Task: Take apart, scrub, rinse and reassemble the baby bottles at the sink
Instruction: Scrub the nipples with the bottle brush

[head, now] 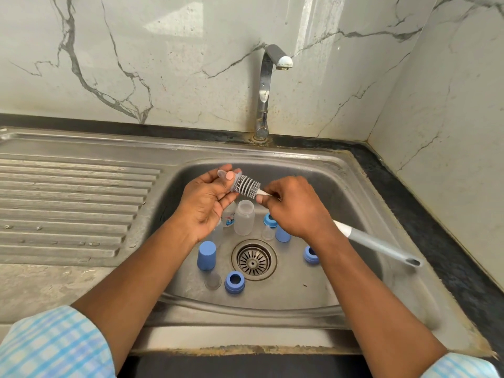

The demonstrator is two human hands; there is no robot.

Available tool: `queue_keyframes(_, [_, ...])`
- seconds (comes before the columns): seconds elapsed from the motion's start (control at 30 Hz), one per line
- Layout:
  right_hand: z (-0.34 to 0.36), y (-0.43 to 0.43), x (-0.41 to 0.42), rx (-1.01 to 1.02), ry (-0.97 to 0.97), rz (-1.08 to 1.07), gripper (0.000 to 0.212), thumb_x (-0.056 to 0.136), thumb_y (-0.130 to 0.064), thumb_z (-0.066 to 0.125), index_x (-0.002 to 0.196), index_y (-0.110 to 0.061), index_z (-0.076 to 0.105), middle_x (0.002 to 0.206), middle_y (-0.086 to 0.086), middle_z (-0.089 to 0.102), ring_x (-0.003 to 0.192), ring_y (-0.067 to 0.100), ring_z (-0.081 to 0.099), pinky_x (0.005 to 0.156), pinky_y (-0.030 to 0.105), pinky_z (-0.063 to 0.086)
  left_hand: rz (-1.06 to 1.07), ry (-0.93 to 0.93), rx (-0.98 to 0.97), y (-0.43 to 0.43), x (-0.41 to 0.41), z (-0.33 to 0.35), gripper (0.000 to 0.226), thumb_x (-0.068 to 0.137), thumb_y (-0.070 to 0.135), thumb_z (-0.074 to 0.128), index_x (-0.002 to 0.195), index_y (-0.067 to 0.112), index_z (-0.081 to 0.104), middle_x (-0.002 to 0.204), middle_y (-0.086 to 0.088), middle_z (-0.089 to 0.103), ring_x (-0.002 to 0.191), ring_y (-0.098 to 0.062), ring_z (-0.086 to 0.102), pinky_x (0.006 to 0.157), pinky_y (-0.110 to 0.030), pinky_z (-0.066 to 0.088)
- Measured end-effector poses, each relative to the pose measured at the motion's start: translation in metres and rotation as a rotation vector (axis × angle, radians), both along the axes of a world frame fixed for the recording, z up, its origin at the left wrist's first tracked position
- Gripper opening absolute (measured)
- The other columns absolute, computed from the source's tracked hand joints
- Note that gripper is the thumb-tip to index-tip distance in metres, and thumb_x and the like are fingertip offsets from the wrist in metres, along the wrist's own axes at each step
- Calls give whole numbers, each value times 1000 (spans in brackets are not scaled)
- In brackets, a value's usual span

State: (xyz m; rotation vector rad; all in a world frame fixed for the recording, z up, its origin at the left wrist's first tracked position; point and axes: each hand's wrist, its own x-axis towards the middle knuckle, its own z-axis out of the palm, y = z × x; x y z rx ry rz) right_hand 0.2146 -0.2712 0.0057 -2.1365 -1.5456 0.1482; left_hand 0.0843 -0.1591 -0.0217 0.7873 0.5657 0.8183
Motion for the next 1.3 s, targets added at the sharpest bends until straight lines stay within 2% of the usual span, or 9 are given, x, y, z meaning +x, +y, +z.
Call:
queue_keyframes(0.13, [6, -6, 8, -9, 211, 51, 40, 97, -30, 61, 60, -15, 56, 47, -5, 40, 44, 10, 31, 48, 28, 30, -80, -69, 90, 0, -3, 5, 33, 73, 9, 64, 106, 12, 66, 100, -1, 76, 99, -11, 71, 85, -25, 58])
queue_keyframes(0.33, [2, -3, -9, -2, -353, -93, 16, 97, -30, 55, 96, -21, 68, 80, 2, 62, 76, 28, 61, 62, 32, 38, 114, 185, -36, -5, 6, -5, 7, 89, 5, 68, 95, 4, 67, 91, -11, 76, 82, -17, 74, 70, -28, 62])
queue_keyframes(0.5, [1, 7, -28, 17, -461, -69, 13, 96, -22, 55, 105, -21, 64, 91, 4, 66, 80, 29, 60, 63, 33, 34, 238, 269, -132, 10, 3, -10, 3, 92, 3, 64, 91, 3, 67, 91, -13, 74, 77, -19, 73, 58, -26, 60])
queue_keyframes(0.6, [2, 9, -31, 13, -388, -54, 12, 94, -22, 56, 101, -19, 66, 88, 5, 65, 75, 27, 56, 63, 33, 37, 308, 262, -140, 12, 2, -13, 4, 93, 5, 65, 89, 6, 66, 88, -11, 73, 69, -16, 73, 55, -24, 58])
queue_keyframes(0.7, [5, 6, -25, -30, -267, -69, 13, 92, -27, 59, 86, -17, 64, 79, 4, 60, 75, 27, 59, 64, 33, 40, 441, 260, -126, 21, -2, -15, 9, 93, 4, 65, 87, 11, 63, 97, -11, 71, 73, -15, 70, 64, -26, 61])
queue_keyframes(0.87, [8, -9, -4, 51, -73, -158, 38, 97, -38, 56, 65, -20, 50, 60, -4, 49, 54, 14, 45, 51, 30, 30, 466, 268, 20, 33, -6, -12, 14, 99, 16, 59, 87, 20, 55, 91, -5, 63, 77, -19, 66, 75, -32, 60])
queue_keyframes(1.0, [6, -12, 4, 92, -48, -184, 27, 97, -37, 59, 78, -19, 63, 62, -5, 53, 57, 15, 49, 49, 28, 30, 232, 304, 144, 23, 4, -21, 11, 90, 10, 69, 90, 19, 61, 91, -2, 69, 89, -21, 69, 64, -23, 58])
queue_keyframes(1.17, [-2, -8, 5, 62, 12, -114, 19, 95, -38, 61, 87, -22, 67, 66, -6, 58, 61, 14, 55, 53, 28, 35, 140, 431, 250, 20, 2, -22, 41, 70, -7, 81, 97, 19, 64, 106, -15, 68, 104, -28, 68, 90, -39, 57])
queue_keyframes(1.3, [-8, -5, 4, 42, 15, -64, 20, 95, -40, 61, 98, -22, 71, 68, -8, 58, 61, 10, 53, 55, 28, 38, 129, 459, 246, 21, 1, -21, 54, 66, -13, 81, 106, 18, 60, 103, -13, 72, 102, -28, 70, 95, -44, 55])
